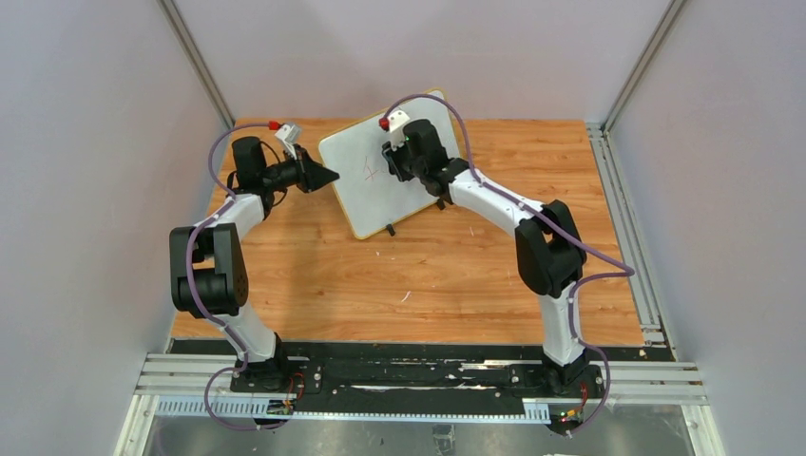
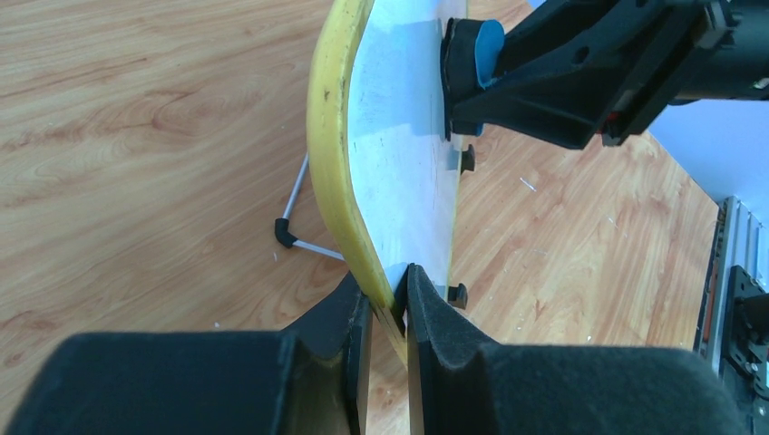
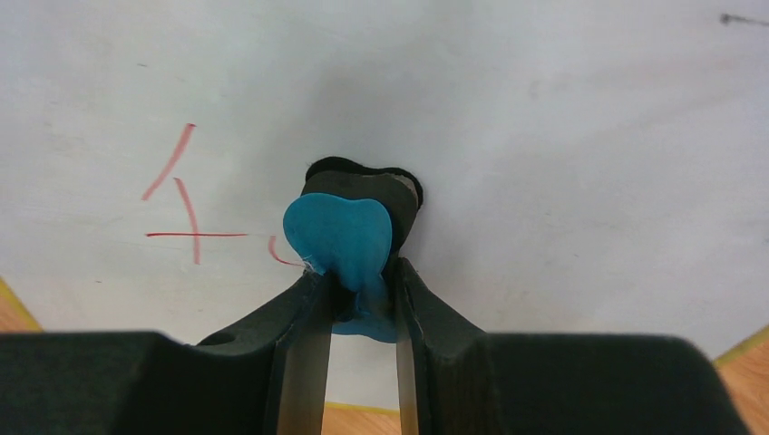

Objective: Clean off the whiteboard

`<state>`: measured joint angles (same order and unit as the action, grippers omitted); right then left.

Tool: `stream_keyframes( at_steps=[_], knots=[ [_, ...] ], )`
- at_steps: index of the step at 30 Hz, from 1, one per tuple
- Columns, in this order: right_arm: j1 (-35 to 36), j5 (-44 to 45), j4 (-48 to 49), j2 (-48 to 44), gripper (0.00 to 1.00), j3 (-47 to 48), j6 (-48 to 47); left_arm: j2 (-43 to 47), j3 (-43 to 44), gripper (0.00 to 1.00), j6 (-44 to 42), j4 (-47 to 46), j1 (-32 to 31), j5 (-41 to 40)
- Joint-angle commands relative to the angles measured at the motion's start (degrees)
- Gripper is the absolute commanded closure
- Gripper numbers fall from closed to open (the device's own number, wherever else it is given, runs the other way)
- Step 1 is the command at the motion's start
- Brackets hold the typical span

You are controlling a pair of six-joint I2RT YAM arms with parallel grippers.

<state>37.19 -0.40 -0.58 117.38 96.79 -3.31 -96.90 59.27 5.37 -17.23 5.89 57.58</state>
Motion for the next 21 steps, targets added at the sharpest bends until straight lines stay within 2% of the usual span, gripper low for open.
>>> stream_keyframes(
  at_steps=[1, 11, 21],
  knots=[
    [4.31, -1.69, 1.45, 2.79, 0.99, 2.91, 1.55, -0.23, -0.69, 1.0, -5.63, 3.19, -0.31, -2.74],
    [7.23, -3.32, 2.52, 3.54, 0.99, 3.03, 2.93, -0.31, -0.55, 1.0, -5.54, 3.2, -0.34, -2.74],
    [10.42, -3.53, 0.64, 6.53, 0.99, 7.46, 2.15, 0.03, -0.81, 1.0, -5.71, 3.17, -0.28, -2.9]
  ],
)
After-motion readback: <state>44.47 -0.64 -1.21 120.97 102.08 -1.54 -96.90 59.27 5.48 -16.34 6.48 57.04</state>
